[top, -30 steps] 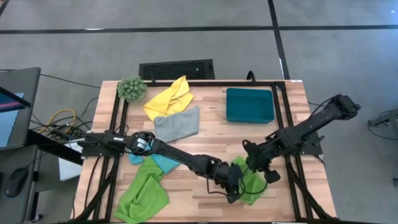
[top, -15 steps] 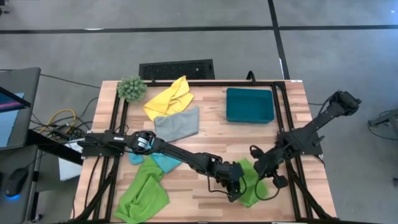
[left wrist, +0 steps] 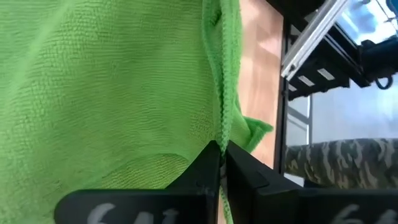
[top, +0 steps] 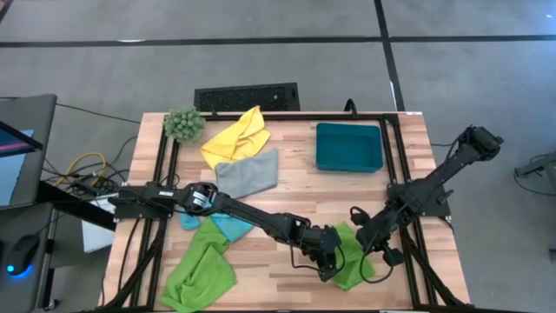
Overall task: Fold microfiber towels
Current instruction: Fold the right green microfiber cloth
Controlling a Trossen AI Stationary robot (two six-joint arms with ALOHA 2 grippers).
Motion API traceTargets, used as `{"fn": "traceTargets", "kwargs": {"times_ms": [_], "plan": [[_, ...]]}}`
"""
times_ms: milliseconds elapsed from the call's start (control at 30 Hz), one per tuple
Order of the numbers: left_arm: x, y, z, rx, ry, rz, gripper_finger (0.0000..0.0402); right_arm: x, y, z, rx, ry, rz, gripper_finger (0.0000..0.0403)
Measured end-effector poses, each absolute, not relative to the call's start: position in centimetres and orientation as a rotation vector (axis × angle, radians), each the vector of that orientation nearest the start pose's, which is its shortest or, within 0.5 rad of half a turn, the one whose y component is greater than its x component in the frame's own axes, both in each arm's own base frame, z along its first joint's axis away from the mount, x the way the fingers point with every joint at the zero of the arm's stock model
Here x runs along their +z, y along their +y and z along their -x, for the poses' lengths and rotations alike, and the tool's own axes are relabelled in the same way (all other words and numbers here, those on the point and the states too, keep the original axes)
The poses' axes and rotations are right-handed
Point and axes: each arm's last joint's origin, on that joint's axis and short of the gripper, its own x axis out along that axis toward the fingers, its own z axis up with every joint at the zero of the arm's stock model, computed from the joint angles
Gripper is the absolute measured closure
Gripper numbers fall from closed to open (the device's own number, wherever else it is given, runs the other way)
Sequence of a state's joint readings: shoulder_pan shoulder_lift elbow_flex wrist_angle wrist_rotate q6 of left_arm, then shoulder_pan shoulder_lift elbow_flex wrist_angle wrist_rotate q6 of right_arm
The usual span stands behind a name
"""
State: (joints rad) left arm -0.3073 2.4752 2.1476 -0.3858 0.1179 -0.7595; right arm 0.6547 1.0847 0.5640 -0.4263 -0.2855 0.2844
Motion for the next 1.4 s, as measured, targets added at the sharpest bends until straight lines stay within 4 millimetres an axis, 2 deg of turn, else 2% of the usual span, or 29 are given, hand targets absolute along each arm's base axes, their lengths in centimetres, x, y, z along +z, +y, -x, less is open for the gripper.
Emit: {"fn": "traceTargets", "kwargs": {"times_ms": [333,700,1033,1267,1400], "plan": [[18.1,-17.8,-52.6,-0.182,0.789,0.571,0.0399,18.9,12.5,-14.9,0.725,1.082,-0.06,0.0393],[17.1,-18.3,-52.6,-0.187,0.811,0.56,0.0401,18.9,12.5,-14.9,0.729,1.084,-0.055,0.0363],[17.3,-18.8,-52.6,-0.21,0.781,0.553,0.0401,18.9,13.1,-14.4,0.774,1.073,-0.014,0.0385],[17.2,-18.8,-52.7,-0.205,0.76,0.523,0.0401,17.9,14.0,-14.4,0.8,1.124,0.032,0.0349],[17.4,-19.0,-52.7,-0.217,0.744,0.517,0.0381,17.0,14.5,-14.4,0.804,1.166,0.051,0.0325]]}}
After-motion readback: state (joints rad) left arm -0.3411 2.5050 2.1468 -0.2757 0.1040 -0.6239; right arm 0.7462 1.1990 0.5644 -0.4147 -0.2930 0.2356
